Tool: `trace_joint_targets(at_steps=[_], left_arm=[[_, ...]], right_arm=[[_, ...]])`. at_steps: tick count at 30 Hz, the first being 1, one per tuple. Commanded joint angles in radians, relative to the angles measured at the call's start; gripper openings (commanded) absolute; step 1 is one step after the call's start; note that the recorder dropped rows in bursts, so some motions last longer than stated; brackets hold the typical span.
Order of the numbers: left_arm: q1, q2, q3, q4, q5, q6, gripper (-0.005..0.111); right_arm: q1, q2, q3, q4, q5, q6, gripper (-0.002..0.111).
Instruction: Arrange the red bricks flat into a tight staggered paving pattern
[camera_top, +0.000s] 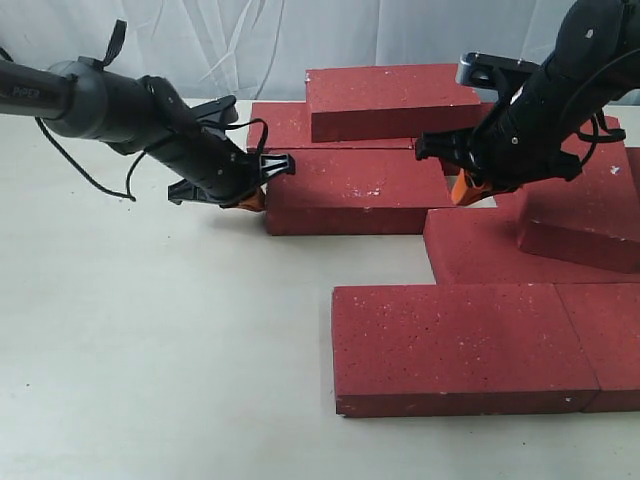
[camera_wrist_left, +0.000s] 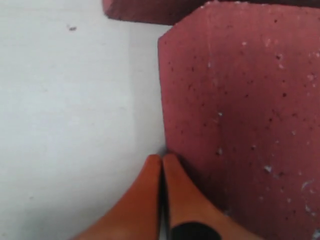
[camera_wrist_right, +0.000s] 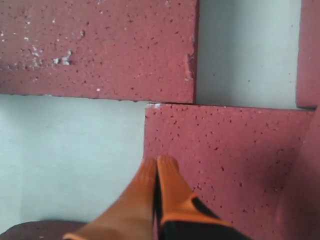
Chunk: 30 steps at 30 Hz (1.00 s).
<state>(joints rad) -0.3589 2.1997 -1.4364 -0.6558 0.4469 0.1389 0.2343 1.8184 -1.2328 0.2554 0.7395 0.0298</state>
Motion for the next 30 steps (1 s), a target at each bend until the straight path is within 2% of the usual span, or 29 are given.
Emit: trace_joint_targets(at_steps=[1,10,15,23,30], left_arm=[[-0.033,-0.001,-0.031,-0.023,-0.030,-0.004,0.000],[-0.070,0.020,-0.036,-0.077,-0.066,-0.002,0.000],[-0.090,0.063,-0.084,-0.109,-0.030,-0.002,0.000],[-0.139,0.082,-0.132,-0.115,-0.058,0.000,0.000],[-0.148,0.082,-0.136,-0.117,-0.084,0.000,0.000]], right_arm=[[-0.003,-0.011,0.003,-0.003,-0.005,-0.009,-0.001],[-0.003,-0.011,0.003,-0.010,0.014,-0.009,-0.001],[-0.003,-0.011,0.003,-0.010,0.014,-0.009,-0.001],[-0.003,-0.011,0.003,-0.010,0.007,-0.009,-0.001],[-0.003,-0.011,0.003,-0.010,0.007,-0.009,-0.001]])
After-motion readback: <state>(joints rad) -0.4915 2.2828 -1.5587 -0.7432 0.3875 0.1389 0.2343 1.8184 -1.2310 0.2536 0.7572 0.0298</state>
